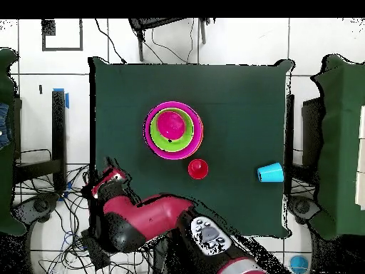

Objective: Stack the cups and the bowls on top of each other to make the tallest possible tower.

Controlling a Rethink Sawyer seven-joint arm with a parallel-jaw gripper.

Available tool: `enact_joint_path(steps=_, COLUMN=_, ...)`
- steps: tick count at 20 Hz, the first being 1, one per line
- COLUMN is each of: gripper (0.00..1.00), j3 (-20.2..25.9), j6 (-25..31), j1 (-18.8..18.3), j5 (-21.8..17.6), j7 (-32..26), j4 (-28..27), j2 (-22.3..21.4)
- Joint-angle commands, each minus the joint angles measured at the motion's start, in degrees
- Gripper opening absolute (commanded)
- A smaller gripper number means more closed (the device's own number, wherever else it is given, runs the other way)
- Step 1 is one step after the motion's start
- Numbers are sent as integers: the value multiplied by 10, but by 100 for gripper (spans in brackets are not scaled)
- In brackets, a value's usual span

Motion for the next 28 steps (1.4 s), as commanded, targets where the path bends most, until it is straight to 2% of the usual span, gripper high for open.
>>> enact_joint_path(steps=1, gripper=100, j3=-226, j6=11, j1=51, j5=62, j7=126, j4=53, j2=44)
enact_joint_path(steps=2, gripper=100, j3=-222, j6=35, j1=52, j5=79, j7=145, j4=55, j2=56)
enact_joint_path(steps=3, gripper=100, j3=-239, j6=70, j1=70, j5=102, j7=147, j4=51, j2=60)
enact_joint_path(steps=4, gripper=100, j3=-289, j6=138, j1=118, j5=154, j7=145, j4=40, j2=63)
enact_joint_path(steps=5, gripper=100, j3=-307, j6=151, j1=134, j5=174, j7=148, j4=37, j2=70)
enact_joint_path(steps=7, gripper=100, j3=-379, j6=168, j1=204, j5=208, j7=124, j4=9, j2=101)
enact_joint_path(steps=8, gripper=100, j3=-426, j6=166, j1=250, j5=240, j7=121, j4=-4, j2=122)
enact_joint_path(steps=9, gripper=100, j3=-444, j6=159, j1=266, j5=255, j7=124, j4=-7, j2=133)
enact_joint_path(steps=10, gripper=100, j3=-481, j6=147, j1=300, j5=280, j7=126, j4=-11, j2=148)
enact_joint_path(steps=12, gripper=100, j3=-531, j6=160, j1=341, j5=302, j7=119, j4=-23, j2=167)
enact_joint_path(steps=17, gripper=100, j3=-584, j6=135, j1=364, j5=315, j7=130, j4=-35, j2=200)
enact_joint_path(steps=20, gripper=100, j3=-578, j6=125, j1=337, j5=289, j7=131, j4=-38, j2=201)
enact_joint_path(steps=28, gripper=100, j3=-593, j6=121, j1=310, j5=245, j7=114, j4=-83, j2=224)
